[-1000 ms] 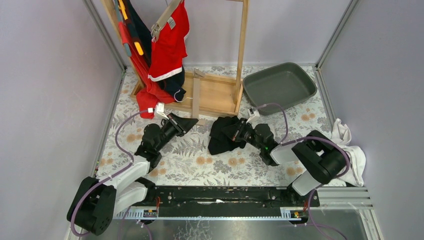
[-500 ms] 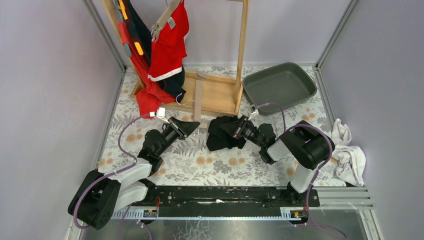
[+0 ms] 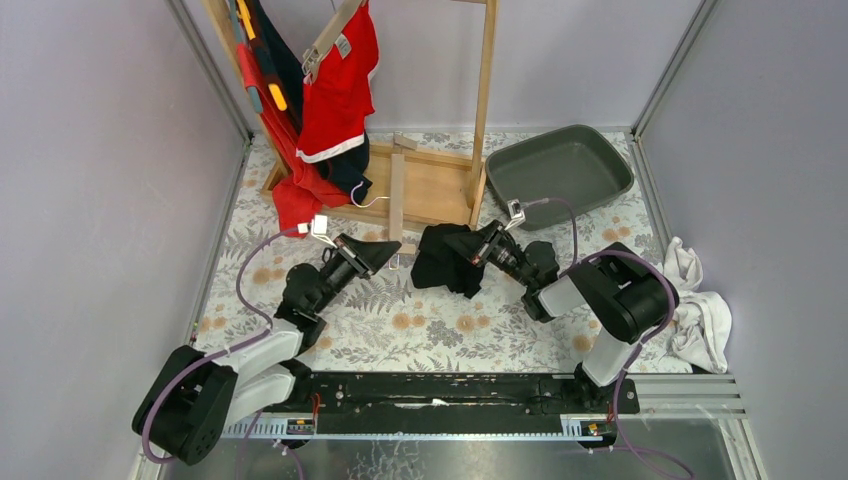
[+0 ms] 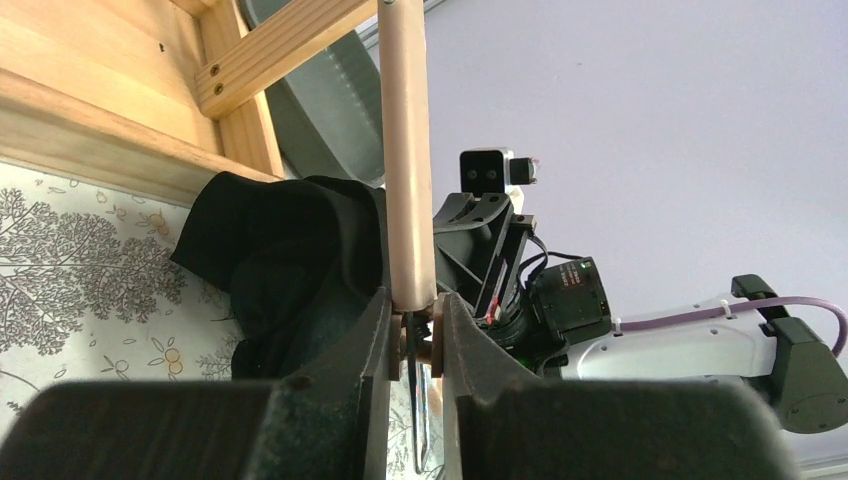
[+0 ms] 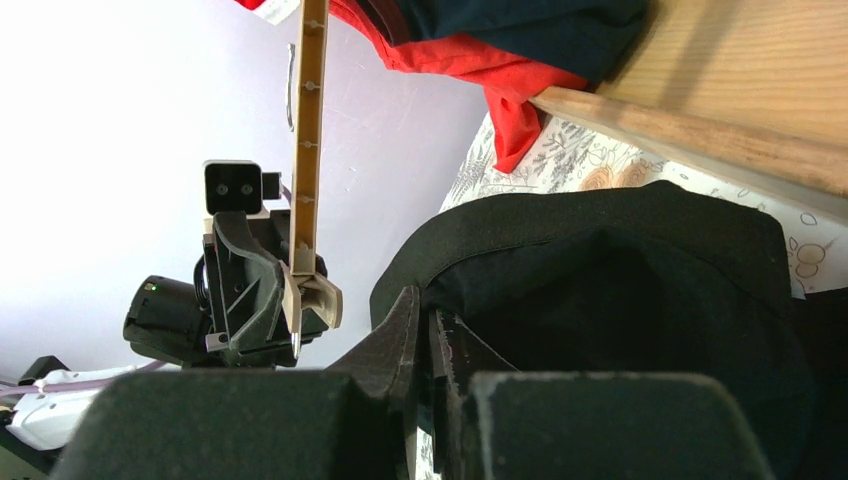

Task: Clip the underwear to the hanger
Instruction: Clamp the underwear onto the hanger.

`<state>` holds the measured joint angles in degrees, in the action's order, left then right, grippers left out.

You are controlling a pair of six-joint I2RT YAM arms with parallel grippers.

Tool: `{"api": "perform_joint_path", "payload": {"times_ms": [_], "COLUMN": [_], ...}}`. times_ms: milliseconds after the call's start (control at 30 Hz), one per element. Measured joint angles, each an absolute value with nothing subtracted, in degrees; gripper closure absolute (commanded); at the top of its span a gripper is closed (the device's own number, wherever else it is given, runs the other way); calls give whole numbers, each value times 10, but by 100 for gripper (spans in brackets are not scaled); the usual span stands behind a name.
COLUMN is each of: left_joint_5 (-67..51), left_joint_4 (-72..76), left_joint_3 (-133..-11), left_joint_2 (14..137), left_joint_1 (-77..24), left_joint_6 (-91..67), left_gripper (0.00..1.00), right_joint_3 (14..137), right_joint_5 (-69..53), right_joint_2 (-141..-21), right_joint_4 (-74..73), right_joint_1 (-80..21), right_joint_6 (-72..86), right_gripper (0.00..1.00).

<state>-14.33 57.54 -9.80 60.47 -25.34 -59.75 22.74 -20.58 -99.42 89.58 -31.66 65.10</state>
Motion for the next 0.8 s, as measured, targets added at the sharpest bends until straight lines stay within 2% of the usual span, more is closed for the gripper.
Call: {"api": "perform_joint_path", "payload": {"times_ms": [800], "left_joint_5": [-144], "left_joint_4": [583], "left_joint_3": [-105], "left_joint_2": [641], "left_joint_1": [-254], "left_joint_6": [-609], "left_gripper": [100], "right_joint_3": [245], "right_joint_5": [-213], "right_joint_2": [-984], "right_joint_4": [903], "right_joint_1": [-311], "right_joint_6": [665], "right_gripper": [100]}}
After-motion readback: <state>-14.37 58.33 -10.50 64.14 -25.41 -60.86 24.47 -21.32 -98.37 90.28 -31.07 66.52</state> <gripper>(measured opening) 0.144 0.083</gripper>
